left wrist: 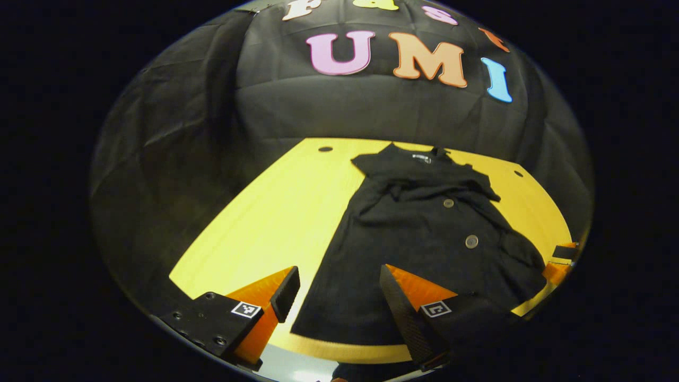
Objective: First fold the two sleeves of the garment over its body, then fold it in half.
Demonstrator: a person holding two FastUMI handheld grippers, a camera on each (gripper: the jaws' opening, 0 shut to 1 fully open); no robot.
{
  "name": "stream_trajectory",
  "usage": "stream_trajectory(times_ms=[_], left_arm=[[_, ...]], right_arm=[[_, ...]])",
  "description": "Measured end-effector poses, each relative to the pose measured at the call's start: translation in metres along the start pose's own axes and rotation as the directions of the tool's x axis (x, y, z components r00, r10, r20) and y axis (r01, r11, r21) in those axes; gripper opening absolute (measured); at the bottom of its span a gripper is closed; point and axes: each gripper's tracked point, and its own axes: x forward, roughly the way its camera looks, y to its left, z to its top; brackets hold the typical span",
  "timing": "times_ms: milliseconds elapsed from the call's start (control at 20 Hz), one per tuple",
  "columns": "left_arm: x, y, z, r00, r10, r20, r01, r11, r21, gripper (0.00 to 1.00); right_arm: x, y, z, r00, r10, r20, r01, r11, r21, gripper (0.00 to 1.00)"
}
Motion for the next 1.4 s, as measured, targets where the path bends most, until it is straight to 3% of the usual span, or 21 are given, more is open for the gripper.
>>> stream_trajectory(times_ms=[150, 400, 450, 500, 700, 800, 850, 950, 1150, 1200, 1250, 1300, 1350, 1400], left_arm=[[-0.003, -0.007, -0.048, 0.991, -0.001, -0.13, 0.001, 1.0, -0.003, 0.95], [0.003, -0.008, -0.079, 0.976, 0.018, -0.219, -0.021, 1.0, -0.014, 0.95], [0.006, -0.007, -0.072, 0.982, 0.021, -0.186, -0.023, 1.0, -0.013, 0.95], [0.006, -0.009, -0.077, 0.977, 0.014, -0.213, -0.017, 1.0, -0.01, 0.96], [0.005, -0.008, -0.076, 0.98, 0.004, -0.199, -0.011, 0.999, -0.035, 0.96], [0.004, -0.008, -0.076, 0.98, 0.002, -0.197, -0.008, 1.0, -0.028, 0.94], [0.004, -0.008, -0.077, 0.979, 0.003, -0.203, -0.009, 1.0, -0.03, 0.94], [0.003, -0.009, -0.076, 0.981, 0.001, -0.195, -0.007, 0.999, -0.031, 0.91], [0.007, -0.026, -0.074, 0.983, -0.01, -0.185, 0.009, 1.0, -0.005, 0.68], [0.007, -0.028, -0.074, 0.982, -0.017, -0.186, 0.018, 1.0, 0.006, 0.54], [0.008, -0.03, -0.075, 0.982, -0.028, -0.187, 0.032, 0.999, 0.019, 0.5], [0.007, -0.032, -0.075, 0.981, -0.039, -0.19, 0.045, 0.999, 0.029, 0.36], [0.007, -0.033, -0.075, 0.981, -0.047, -0.189, 0.055, 0.998, 0.037, 0.34], [0.007, -0.033, -0.074, 0.98, -0.047, -0.192, 0.058, 0.997, 0.047, 0.2]], right_arm=[[0.012, 0.002, -0.022, 0.998, 0.013, -0.056, -0.016, 0.999, -0.041, 0.98], [0.022, 0.001, -0.047, 0.993, 0.022, -0.117, -0.033, 0.995, -0.093, 0.98], [0.024, 0.001, -0.045, 0.994, 0.018, -0.105, -0.03, 0.994, -0.108, 0.94], [0.025, 0.001, -0.047, 0.994, 0.012, -0.108, -0.025, 0.993, -0.117, 0.99], [0.027, 0.001, -0.047, 0.997, 0.001, -0.077, -0.008, 0.996, -0.09, 0.99], [0.028, 0.002, -0.047, 0.998, 0.0, -0.065, -0.006, 0.996, -0.088, 0.93], [0.028, 0.002, -0.047, 0.998, -0.001, -0.066, -0.005, 0.996, -0.091, 0.98], [0.029, 0.003, -0.047, 0.997, -0.004, -0.074, -0.003, 0.996, -0.093, 0.98], [0.031, 0.006, -0.046, 0.996, -0.03, -0.084, 0.025, 0.998, -0.057, 0.92], [0.032, 0.01, -0.045, 0.996, -0.028, -0.089, 0.024, 0.999, -0.048, 0.78], [0.033, 0.014, -0.045, 0.995, -0.024, -0.094, 0.02, 0.999, -0.042, 0.64], [0.035, 0.016, -0.044, 0.995, -0.018, -0.098, 0.014, 0.999, -0.038, 0.51], [0.036, 0.018, -0.043, 0.995, -0.014, -0.102, 0.012, 1.0, -0.018, 0.34], [0.036, 0.02, -0.044, 0.994, -0.007, -0.111, 0.007, 1.0, 0.005, 0.17]])
